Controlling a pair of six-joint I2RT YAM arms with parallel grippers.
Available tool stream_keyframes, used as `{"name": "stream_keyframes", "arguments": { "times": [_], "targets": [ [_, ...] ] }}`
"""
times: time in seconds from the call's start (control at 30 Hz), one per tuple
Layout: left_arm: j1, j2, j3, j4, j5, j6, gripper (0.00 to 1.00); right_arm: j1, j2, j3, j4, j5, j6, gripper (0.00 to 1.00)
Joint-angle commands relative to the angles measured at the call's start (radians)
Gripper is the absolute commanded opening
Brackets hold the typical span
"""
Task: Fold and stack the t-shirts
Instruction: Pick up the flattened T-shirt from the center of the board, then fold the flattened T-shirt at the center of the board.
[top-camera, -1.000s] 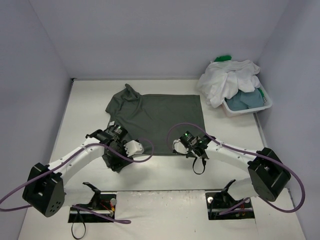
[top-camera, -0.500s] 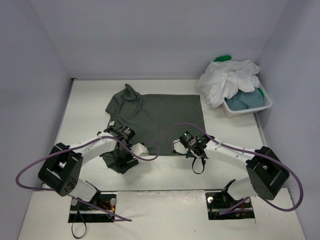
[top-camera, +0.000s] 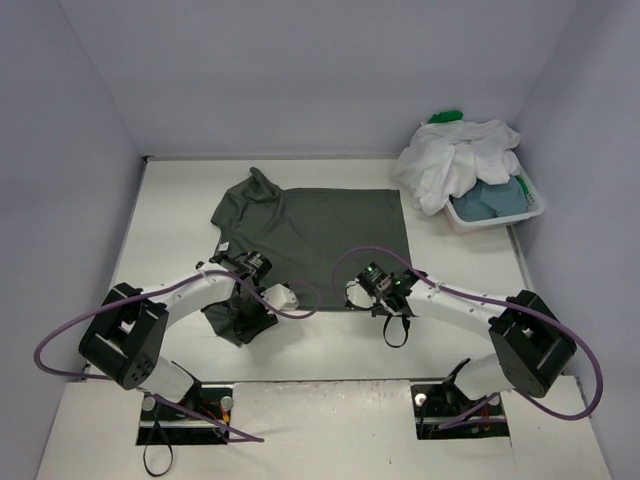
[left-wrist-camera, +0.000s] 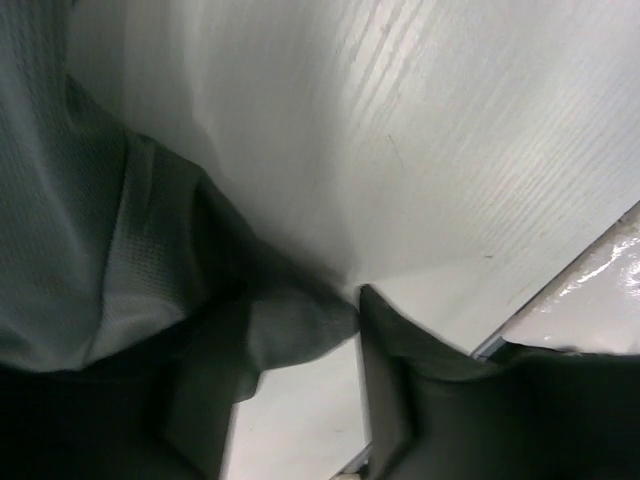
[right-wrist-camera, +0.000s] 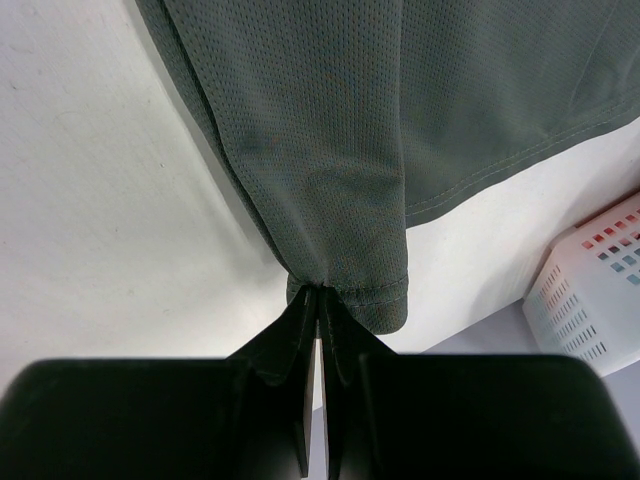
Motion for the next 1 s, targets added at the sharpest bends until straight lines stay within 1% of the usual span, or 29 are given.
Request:
{"name": "stream_keyframes", "arguments": {
  "times": [0.0,0.1,0.2,0.23,0.33,0.43,0.47,0.53,0.57,0.6,0.63,0.67,0.7,0.77,0.97],
  "targets": [
    [-0.010,0.039,0.024,0.038,0.050,-0.002,0.36,-0.003,-0.004,0.035,-0.029,0.013,-0.003,0.00],
    [-0.015,0.065,0.037,0.042,0.044,-0.014,0.34,-0.003,-0.002,0.038,-0.029,0.016,-0.002,0.00],
    [-0.029,0.064,0.038,0.082,-0.026,-0.023,0.34,-0.003,0.001,0.039,-0.029,0.021,-0.002,0.00],
    [-0.035,0.071,0.035,0.105,-0.080,-0.020,0.34,-0.002,0.002,0.039,-0.030,0.019,0.000,0.00],
    [-0.056,0.109,0.014,0.146,-0.154,-0.019,0.34,-0.003,0.001,0.039,-0.035,0.024,0.000,0.00],
    [-0.060,0.111,0.017,0.160,-0.155,-0.031,0.34,-0.002,-0.005,0.035,-0.038,0.026,-0.002,0.00],
    [-0.061,0.111,0.014,0.163,-0.157,-0.031,0.37,-0.002,-0.004,0.035,-0.038,0.026,-0.002,0.00],
    [-0.061,0.113,0.014,0.163,-0.154,-0.031,0.38,0.000,-0.002,0.038,-0.038,0.026,0.000,0.00],
    [-0.061,0.119,0.015,0.163,-0.148,-0.032,0.28,0.000,0.004,0.042,-0.038,0.024,0.000,0.00],
    [-0.064,0.120,0.017,0.163,-0.148,-0.034,0.28,0.000,0.004,0.047,-0.038,0.024,0.001,0.00],
    [-0.064,0.120,0.017,0.165,-0.151,-0.035,0.24,-0.002,0.005,0.050,-0.038,0.023,0.001,0.00],
    [-0.064,0.119,0.017,0.163,-0.151,-0.034,0.16,0.000,0.005,0.051,-0.039,0.024,0.001,0.00],
    [-0.064,0.117,0.015,0.165,-0.151,-0.037,0.13,-0.002,0.007,0.054,-0.039,0.026,0.000,0.00],
    [-0.066,0.117,0.015,0.162,-0.158,-0.038,0.00,-0.002,0.007,0.054,-0.039,0.027,0.000,0.00],
    [-0.064,0.079,0.035,0.108,-0.165,-0.017,0.00,0.000,-0.005,0.059,-0.039,0.006,0.000,0.00]
  ]
}}
